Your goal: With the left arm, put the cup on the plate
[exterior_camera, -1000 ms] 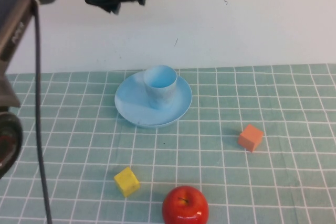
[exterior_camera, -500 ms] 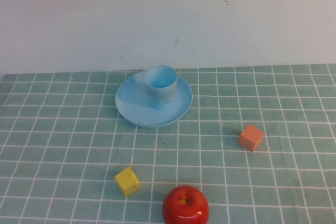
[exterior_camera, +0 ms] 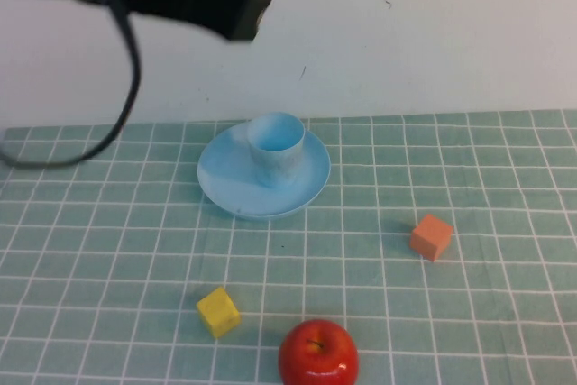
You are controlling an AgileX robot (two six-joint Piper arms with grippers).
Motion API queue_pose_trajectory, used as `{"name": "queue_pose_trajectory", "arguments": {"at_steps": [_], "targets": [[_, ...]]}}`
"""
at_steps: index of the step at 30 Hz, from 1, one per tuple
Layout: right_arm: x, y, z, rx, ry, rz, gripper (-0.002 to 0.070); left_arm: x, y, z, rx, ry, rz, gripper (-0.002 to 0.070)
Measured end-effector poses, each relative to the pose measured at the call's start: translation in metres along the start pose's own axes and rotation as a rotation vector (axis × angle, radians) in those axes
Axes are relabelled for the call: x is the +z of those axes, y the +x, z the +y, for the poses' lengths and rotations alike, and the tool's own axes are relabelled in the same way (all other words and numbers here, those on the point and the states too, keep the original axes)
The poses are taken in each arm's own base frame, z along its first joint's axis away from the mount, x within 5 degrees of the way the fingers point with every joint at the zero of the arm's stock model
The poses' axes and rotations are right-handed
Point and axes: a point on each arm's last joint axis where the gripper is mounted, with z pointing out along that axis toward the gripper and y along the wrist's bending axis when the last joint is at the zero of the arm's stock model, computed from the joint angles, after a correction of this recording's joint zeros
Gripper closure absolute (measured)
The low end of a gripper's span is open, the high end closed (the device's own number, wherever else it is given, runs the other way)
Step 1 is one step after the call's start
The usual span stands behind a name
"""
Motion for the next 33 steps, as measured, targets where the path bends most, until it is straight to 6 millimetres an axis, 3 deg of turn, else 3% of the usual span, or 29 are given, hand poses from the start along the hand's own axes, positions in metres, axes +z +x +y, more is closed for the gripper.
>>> {"name": "queue_pose_trajectory", "arguments": {"at_steps": [7,15,20,24,28,33], "targets": [[0.000,0.000,0.000,0.013,0.000,0.000,0.0678,-0.003,0.053,0.004,-0.017,-0.032,0.129,0.0673],[0.000,0.000,0.000,0.015,0.000,0.000,0.0678,0.006,0.061,0.016,0.008,-0.207,0.138,0.0673],[0.000,0.000,0.000,0.015,0.000,0.000,0.0678,-0.015,0.053,0.038,-0.156,-0.362,-0.057,0.0673],[0.000,0.000,0.000,0.015,0.000,0.000,0.0678,-0.050,0.056,0.060,-0.278,-0.367,-0.359,0.0674],[0.000,0.000,0.000,0.015,0.000,0.000,0.0678,-0.073,0.090,0.071,-0.286,-0.369,-0.556,0.0674],[0.000,0.000,0.000,0.015,0.000,0.000,0.0678,-0.071,0.166,0.067,-0.432,-0.404,-0.602,0.0675]]}}
